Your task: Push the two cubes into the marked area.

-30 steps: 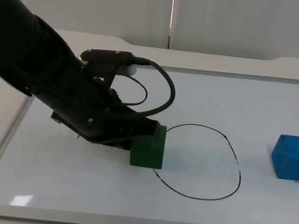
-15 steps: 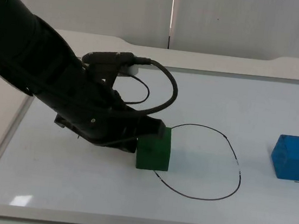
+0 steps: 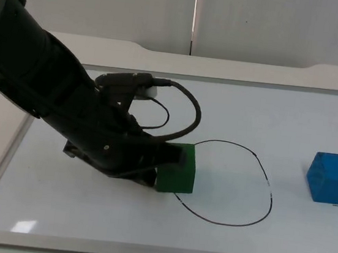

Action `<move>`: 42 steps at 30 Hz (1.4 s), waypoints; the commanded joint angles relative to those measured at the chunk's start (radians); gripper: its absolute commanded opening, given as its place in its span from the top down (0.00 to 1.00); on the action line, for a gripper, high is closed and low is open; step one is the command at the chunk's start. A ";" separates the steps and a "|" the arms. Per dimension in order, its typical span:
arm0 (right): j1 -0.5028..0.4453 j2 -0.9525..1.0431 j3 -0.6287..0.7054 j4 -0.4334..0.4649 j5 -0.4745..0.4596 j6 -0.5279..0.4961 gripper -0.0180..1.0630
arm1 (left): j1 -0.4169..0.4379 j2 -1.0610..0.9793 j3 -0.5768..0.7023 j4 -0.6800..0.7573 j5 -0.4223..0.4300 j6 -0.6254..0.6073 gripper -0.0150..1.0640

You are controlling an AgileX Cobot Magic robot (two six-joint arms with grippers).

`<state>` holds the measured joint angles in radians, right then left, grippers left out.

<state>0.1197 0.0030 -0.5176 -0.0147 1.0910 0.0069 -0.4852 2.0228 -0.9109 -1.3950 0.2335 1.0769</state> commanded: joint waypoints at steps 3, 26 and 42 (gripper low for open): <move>-0.004 -0.003 0.003 -0.004 -0.012 -0.001 0.01 | -0.005 0.001 -0.003 -0.024 0.019 -0.005 0.99; -0.004 -0.003 0.003 -0.005 -0.012 -0.007 0.01 | -0.065 0.001 -0.003 -0.059 -0.063 0.024 0.99; -0.004 -0.003 0.003 -0.005 -0.012 -0.007 0.01 | -0.065 0.001 -0.062 -0.055 -0.059 0.040 0.99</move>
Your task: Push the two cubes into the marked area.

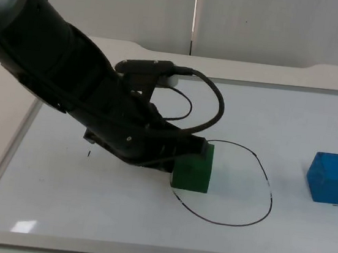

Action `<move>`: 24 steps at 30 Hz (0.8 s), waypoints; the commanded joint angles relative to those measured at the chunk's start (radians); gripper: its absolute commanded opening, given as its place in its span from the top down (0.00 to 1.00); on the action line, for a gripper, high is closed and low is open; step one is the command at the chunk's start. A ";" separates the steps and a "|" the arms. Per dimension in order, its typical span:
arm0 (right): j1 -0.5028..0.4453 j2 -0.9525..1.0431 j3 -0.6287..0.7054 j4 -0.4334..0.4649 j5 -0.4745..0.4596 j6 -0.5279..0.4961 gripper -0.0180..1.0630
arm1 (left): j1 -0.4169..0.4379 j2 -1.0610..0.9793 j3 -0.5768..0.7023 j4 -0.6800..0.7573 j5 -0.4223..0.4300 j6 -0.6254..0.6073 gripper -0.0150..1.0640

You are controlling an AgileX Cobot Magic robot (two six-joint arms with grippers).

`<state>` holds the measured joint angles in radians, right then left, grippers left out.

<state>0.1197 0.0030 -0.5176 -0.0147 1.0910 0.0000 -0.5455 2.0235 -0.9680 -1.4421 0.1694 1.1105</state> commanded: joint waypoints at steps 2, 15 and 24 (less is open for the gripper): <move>-0.004 -0.003 0.003 -0.005 -0.012 0.000 0.01 | -0.005 0.000 -0.005 -0.008 0.005 0.007 0.99; -0.004 -0.003 0.003 -0.003 -0.012 0.000 0.01 | -0.005 0.000 -0.005 -0.008 0.033 0.010 0.99; -0.004 -0.003 0.003 -0.003 -0.012 0.000 0.01 | -0.005 0.000 -0.005 -0.008 0.017 0.030 0.99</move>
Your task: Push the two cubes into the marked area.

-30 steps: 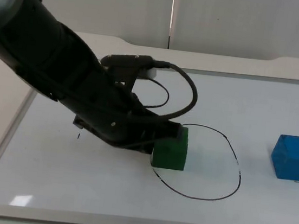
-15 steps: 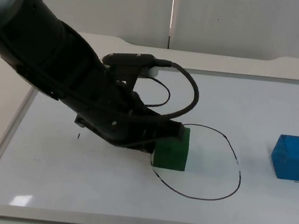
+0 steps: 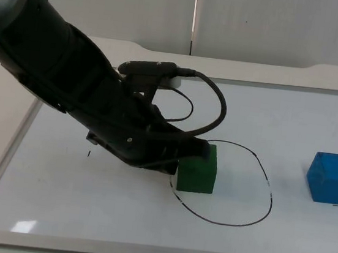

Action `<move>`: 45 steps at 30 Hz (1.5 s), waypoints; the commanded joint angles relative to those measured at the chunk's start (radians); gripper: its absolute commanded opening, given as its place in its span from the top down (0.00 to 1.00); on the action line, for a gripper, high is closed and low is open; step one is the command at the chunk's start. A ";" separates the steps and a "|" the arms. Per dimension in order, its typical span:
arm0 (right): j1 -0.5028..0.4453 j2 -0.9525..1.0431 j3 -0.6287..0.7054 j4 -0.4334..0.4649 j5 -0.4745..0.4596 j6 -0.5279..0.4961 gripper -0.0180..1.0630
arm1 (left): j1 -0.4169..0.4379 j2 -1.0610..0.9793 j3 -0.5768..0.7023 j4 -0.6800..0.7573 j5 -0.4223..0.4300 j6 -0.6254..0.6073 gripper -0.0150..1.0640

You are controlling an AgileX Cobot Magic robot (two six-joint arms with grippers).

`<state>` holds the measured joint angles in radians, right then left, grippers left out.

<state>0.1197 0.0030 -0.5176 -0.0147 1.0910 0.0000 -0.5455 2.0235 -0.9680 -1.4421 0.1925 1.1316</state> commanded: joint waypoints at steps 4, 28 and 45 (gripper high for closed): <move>-0.004 -0.003 0.003 -0.003 -0.012 0.000 0.01 | -0.005 0.000 -0.005 -0.014 -0.014 0.009 0.99; -0.004 -0.003 0.003 -0.003 -0.012 0.000 0.01 | -0.059 -0.006 -0.018 0.004 -0.105 0.014 0.99; -0.004 -0.003 0.003 -0.008 -0.012 0.000 0.01 | -0.059 -0.476 -0.018 0.176 -0.066 0.014 0.99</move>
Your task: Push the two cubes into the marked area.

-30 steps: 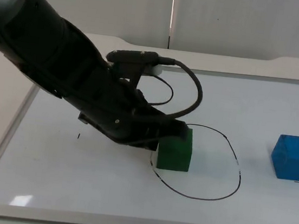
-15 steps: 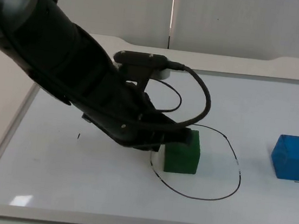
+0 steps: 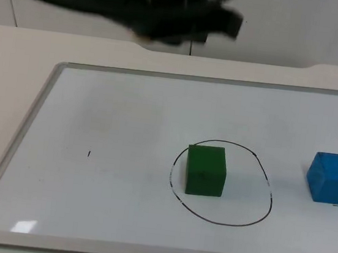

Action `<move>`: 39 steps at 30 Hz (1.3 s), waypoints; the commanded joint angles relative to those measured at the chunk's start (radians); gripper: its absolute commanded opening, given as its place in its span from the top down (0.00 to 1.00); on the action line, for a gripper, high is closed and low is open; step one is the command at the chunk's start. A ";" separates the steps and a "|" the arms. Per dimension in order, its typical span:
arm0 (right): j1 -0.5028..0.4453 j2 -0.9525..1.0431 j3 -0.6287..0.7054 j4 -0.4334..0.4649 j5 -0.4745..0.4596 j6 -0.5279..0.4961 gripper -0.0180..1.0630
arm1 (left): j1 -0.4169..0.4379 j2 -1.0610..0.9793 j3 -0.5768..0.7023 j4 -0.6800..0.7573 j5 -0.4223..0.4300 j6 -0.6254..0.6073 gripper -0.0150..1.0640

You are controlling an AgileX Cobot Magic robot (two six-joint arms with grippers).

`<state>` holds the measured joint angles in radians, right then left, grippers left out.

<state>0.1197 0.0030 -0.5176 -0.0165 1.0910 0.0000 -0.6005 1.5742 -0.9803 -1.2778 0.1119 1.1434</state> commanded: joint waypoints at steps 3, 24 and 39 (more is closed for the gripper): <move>-0.004 -0.003 0.003 -0.006 -0.012 0.000 0.01 | -0.004 -0.138 -0.001 0.028 0.050 0.002 0.99; -0.004 -0.003 0.003 -0.006 -0.012 0.000 0.01 | -0.004 -0.678 0.265 0.120 0.149 -0.084 0.99; -0.004 -0.003 0.003 -0.006 -0.012 0.000 0.01 | -0.004 -0.968 0.368 0.380 0.306 -0.368 0.99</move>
<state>0.1197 0.0030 -0.5176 -0.0183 1.0910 0.0000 -0.6005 0.6154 -0.6190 -0.9397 0.3908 0.8087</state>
